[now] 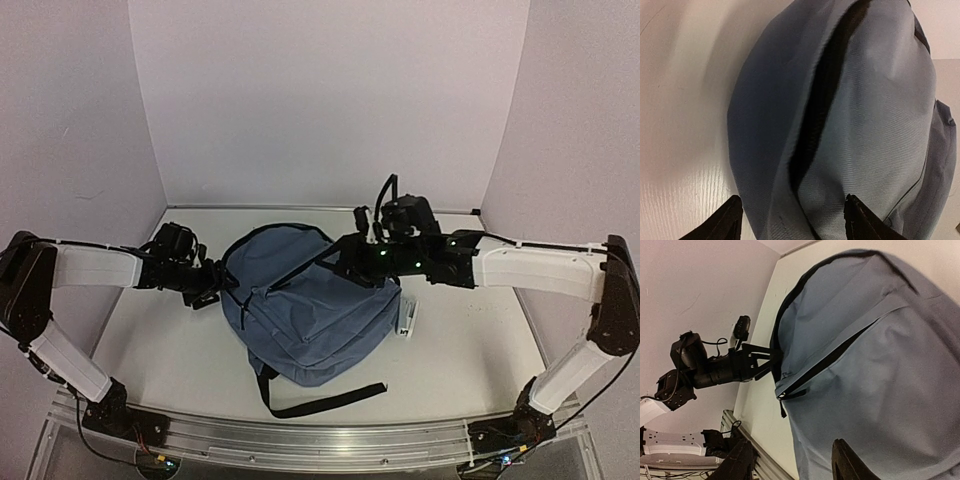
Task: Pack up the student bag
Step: Unzip the student bag at the center of the board.
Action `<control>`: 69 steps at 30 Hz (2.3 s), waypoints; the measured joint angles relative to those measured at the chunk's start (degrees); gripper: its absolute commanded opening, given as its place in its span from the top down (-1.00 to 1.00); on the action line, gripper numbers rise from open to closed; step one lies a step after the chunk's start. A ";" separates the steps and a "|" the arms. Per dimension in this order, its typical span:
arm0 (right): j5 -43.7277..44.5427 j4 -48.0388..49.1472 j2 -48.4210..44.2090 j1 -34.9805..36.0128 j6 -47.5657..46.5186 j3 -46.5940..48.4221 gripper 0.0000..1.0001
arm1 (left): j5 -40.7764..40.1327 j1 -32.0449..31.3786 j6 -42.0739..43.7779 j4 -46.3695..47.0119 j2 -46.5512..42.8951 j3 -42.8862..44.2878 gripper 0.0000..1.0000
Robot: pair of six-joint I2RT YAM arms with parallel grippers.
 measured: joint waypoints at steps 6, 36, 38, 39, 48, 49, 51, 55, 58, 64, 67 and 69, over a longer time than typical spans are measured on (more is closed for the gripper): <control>-0.82 4.37 8.62 3.06 4.54 1.00 0.17 | 3.77 -0.57 -0.70 6.24 0.44 -2.38 0.80; -1.53 11.33 24.14 4.20 9.56 10.84 0.95 | 6.71 -0.54 0.26 14.66 0.11 -6.73 0.99; -1.34 11.65 24.14 4.30 9.58 10.84 1.00 | 6.71 -0.54 0.26 14.64 0.11 -6.73 1.00; -1.10 11.77 24.14 4.33 9.70 10.84 1.00 | 6.71 -0.54 0.25 14.64 0.11 -6.73 1.00; 5.56 13.17 20.38 5.39 9.74 6.33 1.00 | 5.48 -0.83 0.24 14.48 -0.27 -6.77 1.00; 6.66 13.25 19.42 5.55 9.75 5.58 1.00 | 5.30 -1.02 0.24 14.51 -0.59 -6.83 1.00; 8.87 13.41 17.83 5.70 9.78 4.58 1.00 | 5.14 -1.45 0.17 14.60 -1.69 -7.27 1.00; 13.34 13.49 15.41 5.08 10.15 2.73 1.00 | 3.39 -1.63 0.06 14.27 -4.03 -9.27 1.00; 15.27 13.51 14.82 3.48 10.44 2.07 1.00 | 2.35 -1.59 -0.16 14.06 -4.96 -10.82 1.00; 16.48 13.31 14.81 1.06 10.44 1.53 1.00 | 2.12 -1.40 -0.01 14.10 -7.25 -12.74 1.00; 17.08 13.32 14.81 0.23 10.00 1.53 1.00 | 1.85 -1.40 0.40 13.64 -8.47 -13.60 0.99; 17.82 13.32 14.81 -0.50 9.14 1.49 1.00 | 1.55 -1.40 0.60 12.94 -9.21 -13.85 1.00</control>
